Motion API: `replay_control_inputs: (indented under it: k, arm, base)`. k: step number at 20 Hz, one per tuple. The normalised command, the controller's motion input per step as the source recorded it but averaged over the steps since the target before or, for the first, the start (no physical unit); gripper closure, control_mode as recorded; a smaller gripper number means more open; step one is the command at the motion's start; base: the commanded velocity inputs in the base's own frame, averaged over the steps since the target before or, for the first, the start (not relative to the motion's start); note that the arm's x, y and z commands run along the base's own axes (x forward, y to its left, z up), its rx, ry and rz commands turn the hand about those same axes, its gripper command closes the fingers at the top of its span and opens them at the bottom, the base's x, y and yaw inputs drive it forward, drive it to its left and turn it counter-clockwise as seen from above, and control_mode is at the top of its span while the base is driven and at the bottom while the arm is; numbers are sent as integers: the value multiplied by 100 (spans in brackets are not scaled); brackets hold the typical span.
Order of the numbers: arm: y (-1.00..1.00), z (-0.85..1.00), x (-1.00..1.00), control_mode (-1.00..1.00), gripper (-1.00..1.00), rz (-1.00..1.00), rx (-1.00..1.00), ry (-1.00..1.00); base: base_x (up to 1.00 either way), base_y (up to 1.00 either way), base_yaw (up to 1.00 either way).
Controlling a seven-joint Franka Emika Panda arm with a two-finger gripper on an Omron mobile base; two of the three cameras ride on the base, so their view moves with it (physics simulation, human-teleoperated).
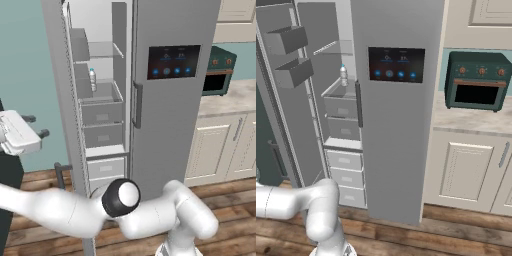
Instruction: Pick up the frozen steak from the freezer, place it on any shelf in the fridge, and close the fridge and freezer doors when done.
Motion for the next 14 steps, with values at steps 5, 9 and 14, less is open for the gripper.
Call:
replay_control_inputs:
  k: [5,9,14]
  arm:
    - [0,0,25,-100,-100,0,0,0]
    - [-9,-19,37,-100,-100,-2,-1,0]
    - [-10,-15,43,-100,-100,-3,-1,0]
  base:
    - [0,0,0]
    - [0,0,0]
    - [0,0,0]
